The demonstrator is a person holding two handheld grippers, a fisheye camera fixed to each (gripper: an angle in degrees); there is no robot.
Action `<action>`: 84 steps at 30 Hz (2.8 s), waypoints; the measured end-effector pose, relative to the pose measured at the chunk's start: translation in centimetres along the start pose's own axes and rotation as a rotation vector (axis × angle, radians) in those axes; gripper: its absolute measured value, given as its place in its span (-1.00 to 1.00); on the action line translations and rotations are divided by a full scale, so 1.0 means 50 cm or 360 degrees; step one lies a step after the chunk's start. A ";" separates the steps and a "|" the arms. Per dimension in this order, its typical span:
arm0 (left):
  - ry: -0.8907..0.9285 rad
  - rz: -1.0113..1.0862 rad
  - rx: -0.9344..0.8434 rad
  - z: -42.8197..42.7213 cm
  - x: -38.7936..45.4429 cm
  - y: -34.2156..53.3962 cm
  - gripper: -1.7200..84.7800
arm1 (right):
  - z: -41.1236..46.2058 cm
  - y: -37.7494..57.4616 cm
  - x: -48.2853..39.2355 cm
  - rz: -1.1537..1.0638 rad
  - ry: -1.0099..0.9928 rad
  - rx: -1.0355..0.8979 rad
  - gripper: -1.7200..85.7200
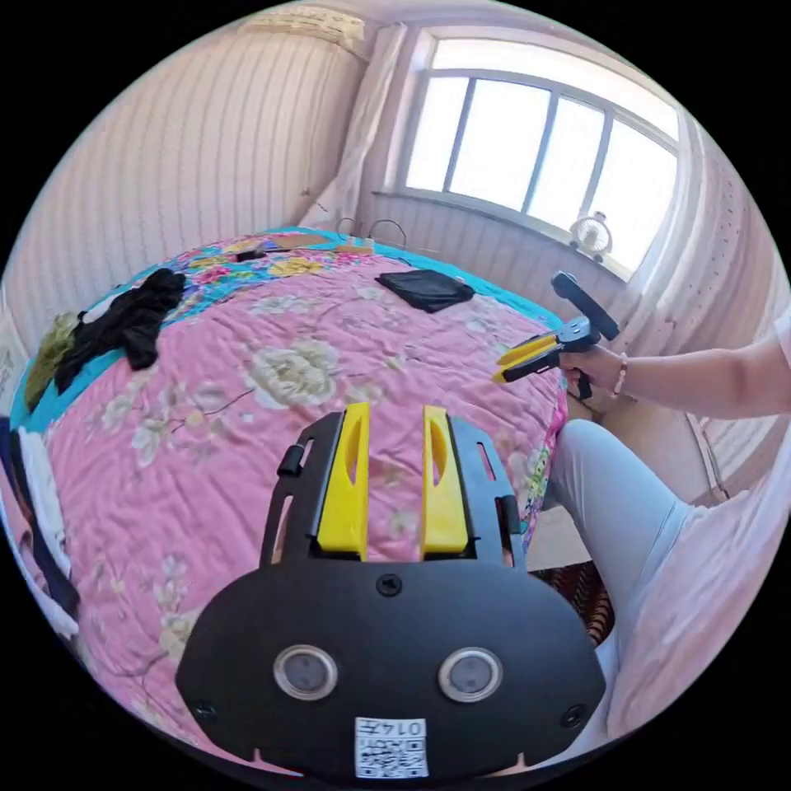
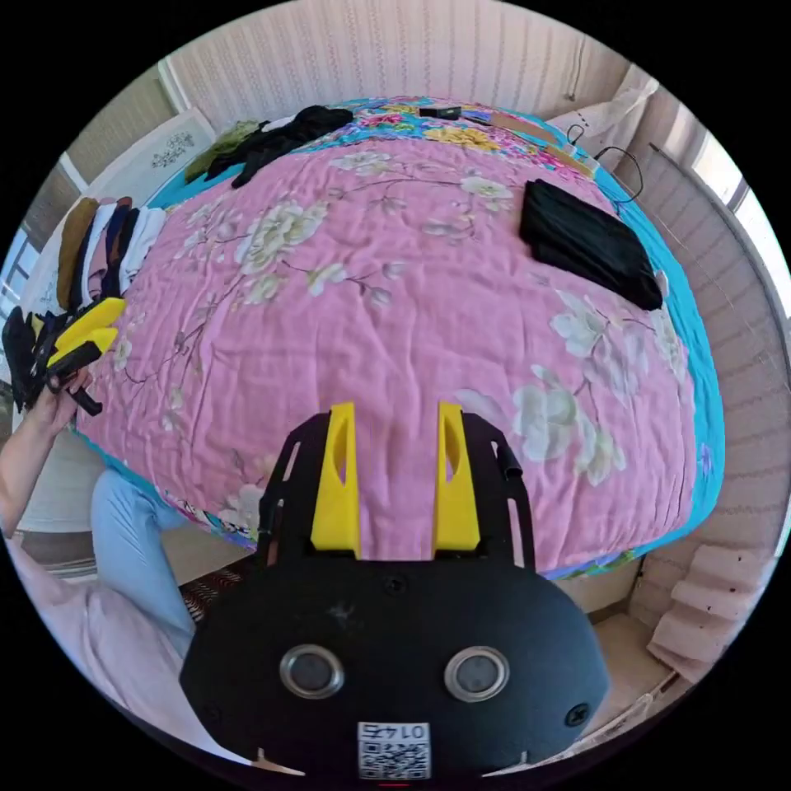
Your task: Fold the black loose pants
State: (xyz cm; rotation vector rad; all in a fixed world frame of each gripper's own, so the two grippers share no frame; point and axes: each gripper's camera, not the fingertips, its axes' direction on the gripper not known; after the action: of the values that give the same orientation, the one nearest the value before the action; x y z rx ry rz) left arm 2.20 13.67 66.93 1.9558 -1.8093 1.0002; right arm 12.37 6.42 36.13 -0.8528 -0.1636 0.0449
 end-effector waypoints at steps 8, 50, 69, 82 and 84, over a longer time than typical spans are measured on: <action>0.0181 0.0066 -0.0233 0.285 0.034 -0.339 -0.72 | -0.058 -0.097 0.250 0.0232 0.0026 0.0297 -0.62; -0.0449 -0.0589 0.0574 -0.521 0.003 0.046 -0.98 | -0.820 -0.055 0.158 -0.0465 -0.1418 0.1216 -0.93; -0.0027 -0.1330 0.0029 -0.385 0.103 0.634 -0.98 | -0.433 0.346 0.208 -0.0092 -0.0787 0.0122 -0.93; 0.0561 -0.0778 -0.0153 -0.440 0.111 0.607 -0.98 | -0.437 0.305 0.201 0.0031 -0.0650 0.0454 -0.87; 0.0163 -0.0580 -0.0183 -0.498 0.133 0.587 -0.97 | -0.427 0.240 0.135 -0.0139 -0.0713 0.0485 -0.82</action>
State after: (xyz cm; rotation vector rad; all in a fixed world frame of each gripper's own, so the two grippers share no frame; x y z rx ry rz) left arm -33.29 19.66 82.17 2.0243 -1.3573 0.8397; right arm 22.79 -0.91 14.14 -0.5201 -0.5994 0.1748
